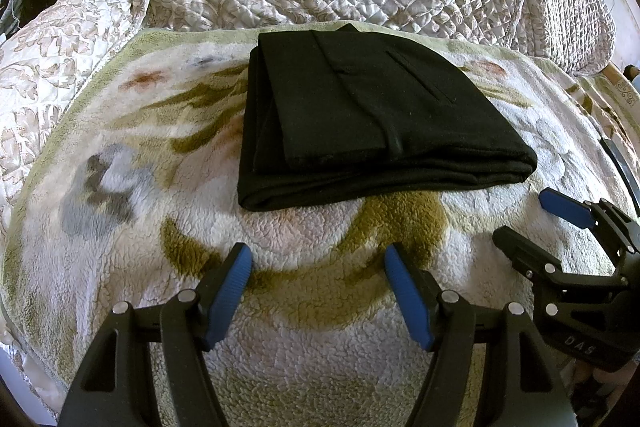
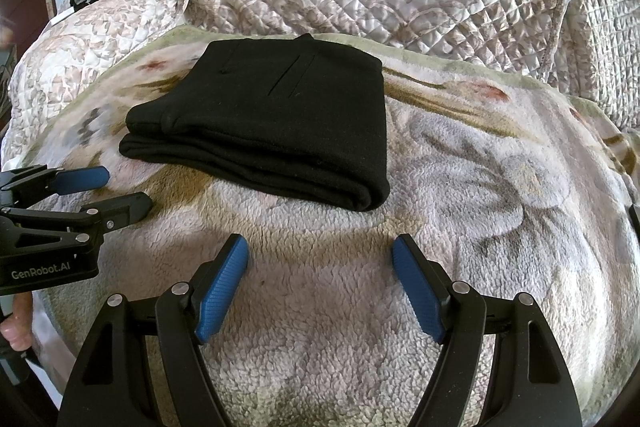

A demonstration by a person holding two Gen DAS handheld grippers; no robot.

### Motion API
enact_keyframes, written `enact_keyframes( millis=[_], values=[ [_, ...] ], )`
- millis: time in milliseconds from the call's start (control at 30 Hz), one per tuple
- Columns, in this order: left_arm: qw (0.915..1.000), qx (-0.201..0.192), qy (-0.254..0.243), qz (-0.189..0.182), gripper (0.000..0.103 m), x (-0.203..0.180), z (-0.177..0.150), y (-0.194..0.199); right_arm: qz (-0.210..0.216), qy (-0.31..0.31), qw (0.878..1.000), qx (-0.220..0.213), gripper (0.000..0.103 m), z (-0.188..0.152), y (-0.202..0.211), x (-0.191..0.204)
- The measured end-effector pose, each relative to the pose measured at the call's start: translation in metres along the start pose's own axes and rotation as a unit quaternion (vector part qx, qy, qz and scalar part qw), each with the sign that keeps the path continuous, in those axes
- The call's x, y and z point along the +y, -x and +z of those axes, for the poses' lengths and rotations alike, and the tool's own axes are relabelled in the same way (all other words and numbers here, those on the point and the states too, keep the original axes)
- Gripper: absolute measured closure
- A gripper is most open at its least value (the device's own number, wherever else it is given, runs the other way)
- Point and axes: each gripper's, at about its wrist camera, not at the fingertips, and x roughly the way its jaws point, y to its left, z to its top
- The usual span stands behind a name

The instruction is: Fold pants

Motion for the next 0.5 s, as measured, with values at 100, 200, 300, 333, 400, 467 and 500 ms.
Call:
enact_keyframes(
  millis=[100,200,300,333,400,467,500],
  values=[
    [1.0000,0.000,0.000,0.000,0.031,0.0001,0.0001,0.0000,-0.001,0.000,1.000,-0.003,0.028,0.0011,-0.0012,-0.0016],
    [1.0000,0.001,0.000,-0.001,0.031,0.0003,0.0000,0.0002,-0.003,-0.001,1.000,-0.008,0.028,-0.0030,0.0006,0.0011],
    [1.0000,0.000,0.000,-0.001,0.031,0.0000,0.0002,0.0001,-0.003,-0.003,1.000,-0.013,0.028,-0.0039,0.0014,0.0013],
    [1.0000,0.000,0.000,0.000,0.031,-0.0001,0.0002,0.0002,-0.003,-0.003,1.000,-0.014,0.028,-0.0039,0.0012,0.0010],
    [1.0000,0.000,0.000,0.000,0.031,0.0000,0.0002,0.0001,-0.005,-0.003,1.000,-0.015,0.028,-0.0040,0.0009,0.0018],
    [1.0000,0.000,0.001,-0.001,0.031,0.0002,0.0000,0.0002,-0.004,-0.004,1.000,-0.016,0.028,-0.0041,0.0007,0.0021],
    [1.0000,0.000,0.001,-0.001,0.031,0.0003,-0.0002,0.0002,-0.004,-0.005,1.000,-0.016,0.028,-0.0051,0.0011,0.0031]
  ],
)
